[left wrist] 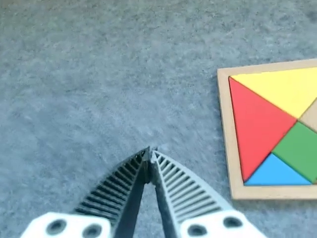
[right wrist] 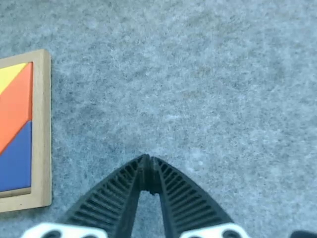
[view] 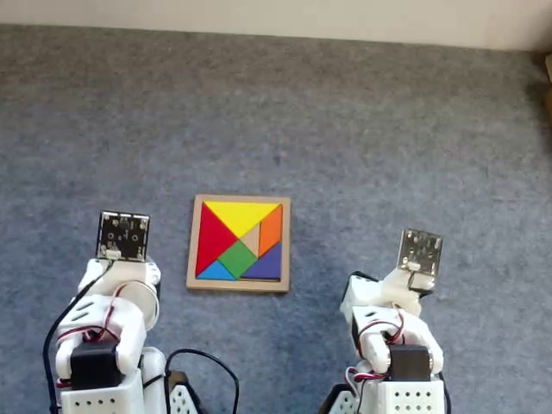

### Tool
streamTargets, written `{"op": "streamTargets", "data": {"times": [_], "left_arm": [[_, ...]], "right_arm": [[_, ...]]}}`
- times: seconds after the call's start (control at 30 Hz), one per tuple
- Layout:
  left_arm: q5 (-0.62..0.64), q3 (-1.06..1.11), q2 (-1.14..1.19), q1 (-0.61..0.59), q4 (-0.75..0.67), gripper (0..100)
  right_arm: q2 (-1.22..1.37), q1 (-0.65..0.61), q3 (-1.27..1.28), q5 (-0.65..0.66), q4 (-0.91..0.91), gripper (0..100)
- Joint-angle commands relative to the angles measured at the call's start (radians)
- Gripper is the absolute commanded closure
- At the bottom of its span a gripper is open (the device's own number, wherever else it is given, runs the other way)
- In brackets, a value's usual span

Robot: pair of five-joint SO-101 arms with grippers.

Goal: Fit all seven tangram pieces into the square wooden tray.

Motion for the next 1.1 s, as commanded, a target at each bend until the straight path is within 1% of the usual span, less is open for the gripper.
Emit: {"op": "streamTargets", "data": {"times": [0.0, 0.13, 0.4, 0.57, 0.6, 0.77, 0.87, 1.07], "left_arm": [[-0.012, 0.004, -0.059, 0.018, 0.005, 100], [-0.014, 0.061, -0.059, 0.018, -0.003, 99], [-0.014, 0.182, -0.059, 0.016, -0.008, 99], [-0.012, 0.305, -0.051, 0.012, -0.146, 99], [-0.012, 0.3, -0.053, 0.012, -0.16, 99], [-0.012, 0.298, -0.053, 0.012, -0.16, 99], [-0.012, 0.298, -0.053, 0.012, -0.112, 99], [-0.012, 0.298, -0.053, 0.012, 0.066, 99]], "right_arm": [[0.002, -0.054, 0.116, 0.009, 0.038, 99.2], [-0.005, -0.105, 0.116, 0.009, 0.107, 99.2], [-0.007, -0.104, 0.116, 0.006, 0.12, 99.2], [-0.007, -0.102, 0.116, 0.008, 0.117, 99.2], [-0.007, -0.102, 0.116, 0.008, 0.117, 99.2], [-0.007, -0.102, 0.116, 0.008, 0.12, 99.2], [-0.007, -0.102, 0.116, 0.008, 0.12, 99.2], [-0.007, -0.102, 0.116, 0.008, 0.12, 99.2]]}}
